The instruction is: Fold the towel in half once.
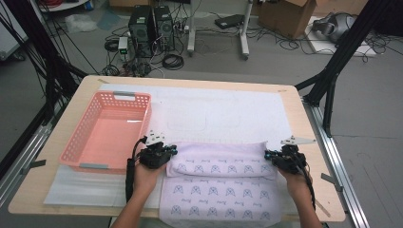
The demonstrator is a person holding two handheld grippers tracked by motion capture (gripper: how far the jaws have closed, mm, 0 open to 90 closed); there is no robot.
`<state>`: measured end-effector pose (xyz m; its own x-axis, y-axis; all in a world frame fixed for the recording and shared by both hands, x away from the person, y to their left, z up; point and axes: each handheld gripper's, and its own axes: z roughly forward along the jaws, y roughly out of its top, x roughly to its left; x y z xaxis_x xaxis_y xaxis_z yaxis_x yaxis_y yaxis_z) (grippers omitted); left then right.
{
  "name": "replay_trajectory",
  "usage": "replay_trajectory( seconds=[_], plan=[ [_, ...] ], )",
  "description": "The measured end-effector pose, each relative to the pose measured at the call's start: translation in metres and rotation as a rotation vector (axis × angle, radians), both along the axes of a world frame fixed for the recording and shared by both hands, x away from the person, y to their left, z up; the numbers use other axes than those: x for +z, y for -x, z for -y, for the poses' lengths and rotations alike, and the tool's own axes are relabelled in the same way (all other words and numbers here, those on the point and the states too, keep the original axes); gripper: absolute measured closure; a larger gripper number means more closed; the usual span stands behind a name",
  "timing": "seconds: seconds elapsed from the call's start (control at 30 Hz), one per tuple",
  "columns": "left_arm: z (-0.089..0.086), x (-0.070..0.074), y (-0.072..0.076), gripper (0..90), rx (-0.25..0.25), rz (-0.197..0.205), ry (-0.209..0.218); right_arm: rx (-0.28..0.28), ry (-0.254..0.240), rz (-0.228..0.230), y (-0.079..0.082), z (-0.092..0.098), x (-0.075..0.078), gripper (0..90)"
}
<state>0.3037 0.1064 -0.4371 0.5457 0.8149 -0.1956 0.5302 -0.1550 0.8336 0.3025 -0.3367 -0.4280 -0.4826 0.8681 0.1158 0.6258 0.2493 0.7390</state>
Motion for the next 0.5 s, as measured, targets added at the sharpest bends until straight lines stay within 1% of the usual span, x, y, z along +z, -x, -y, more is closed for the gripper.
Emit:
replay_trajectory(
  seconds=[0.1, 0.13, 0.2, 0.3, 0.33, 0.4, 0.5],
  plan=[
    [-0.004, 0.007, 0.012, 89.7, -0.017, 0.033, 0.037, 0.012, -0.04, 0.038, 0.012, 0.007, 0.006, 86.6],
    [-0.005, 0.01, 0.016, 89.7, -0.031, 0.04, 0.043, 0.019, -0.05, 0.044, 0.016, 0.008, 0.007, 86.6],
    [-0.007, 0.014, 0.025, 89.7, -0.041, 0.058, 0.054, 0.029, -0.072, 0.056, 0.023, 0.01, 0.011, 86.6],
    [-0.01, 0.019, 0.036, 89.7, -0.057, 0.081, 0.08, 0.048, -0.079, 0.084, 0.035, 0.013, 0.018, 86.5],
    [-0.01, 0.021, 0.039, 89.7, -0.062, 0.088, 0.077, 0.052, -0.08, 0.094, 0.038, 0.013, 0.02, 86.5],
    [-0.012, 0.024, 0.043, 89.7, -0.062, 0.097, 0.086, 0.058, -0.089, 0.11, 0.044, 0.015, 0.023, 86.4],
    [-0.013, 0.027, 0.048, 89.7, -0.053, 0.106, 0.106, 0.068, -0.105, 0.111, 0.052, 0.016, 0.023, 86.5]
  ],
)
